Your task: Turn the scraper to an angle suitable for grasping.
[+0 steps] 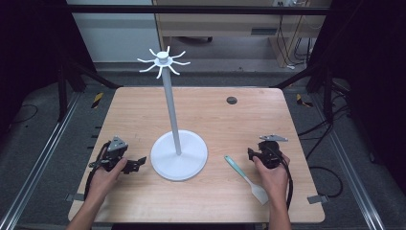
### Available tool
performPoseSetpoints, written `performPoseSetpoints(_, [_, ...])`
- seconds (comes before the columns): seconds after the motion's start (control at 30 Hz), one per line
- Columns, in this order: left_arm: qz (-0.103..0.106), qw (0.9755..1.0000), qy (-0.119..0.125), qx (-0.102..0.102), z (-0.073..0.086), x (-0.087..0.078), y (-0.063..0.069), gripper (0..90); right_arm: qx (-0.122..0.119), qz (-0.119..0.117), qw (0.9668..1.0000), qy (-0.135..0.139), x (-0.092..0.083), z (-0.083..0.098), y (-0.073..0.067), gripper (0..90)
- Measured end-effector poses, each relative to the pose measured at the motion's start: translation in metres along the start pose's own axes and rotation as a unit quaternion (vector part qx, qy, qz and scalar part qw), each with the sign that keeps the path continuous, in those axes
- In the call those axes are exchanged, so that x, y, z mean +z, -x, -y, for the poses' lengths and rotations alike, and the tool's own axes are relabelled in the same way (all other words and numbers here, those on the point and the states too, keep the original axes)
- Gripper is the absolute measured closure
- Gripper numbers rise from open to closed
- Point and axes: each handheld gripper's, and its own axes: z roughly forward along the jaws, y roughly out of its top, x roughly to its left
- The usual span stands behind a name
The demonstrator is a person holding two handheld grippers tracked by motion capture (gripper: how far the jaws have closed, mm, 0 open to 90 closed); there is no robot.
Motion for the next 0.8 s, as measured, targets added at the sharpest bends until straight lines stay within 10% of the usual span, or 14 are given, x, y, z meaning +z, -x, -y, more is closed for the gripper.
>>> performPoseSetpoints(0.5, [0.0, 1.0, 0.0, 0.001, 0.0, 0.001, 0.001, 3.5, -0.08, -0.036, 0.9955, -0.037, 0.007, -0.004, -0.044, 82.7])
performPoseSetpoints(0.8, [0.001, 1.0, -0.002, 0.003, 0.0, 0.001, 0.002, 3.6, -0.093, -0.059, 0.9923, -0.057, 0.011, -0.002, -0.053, 90.0])
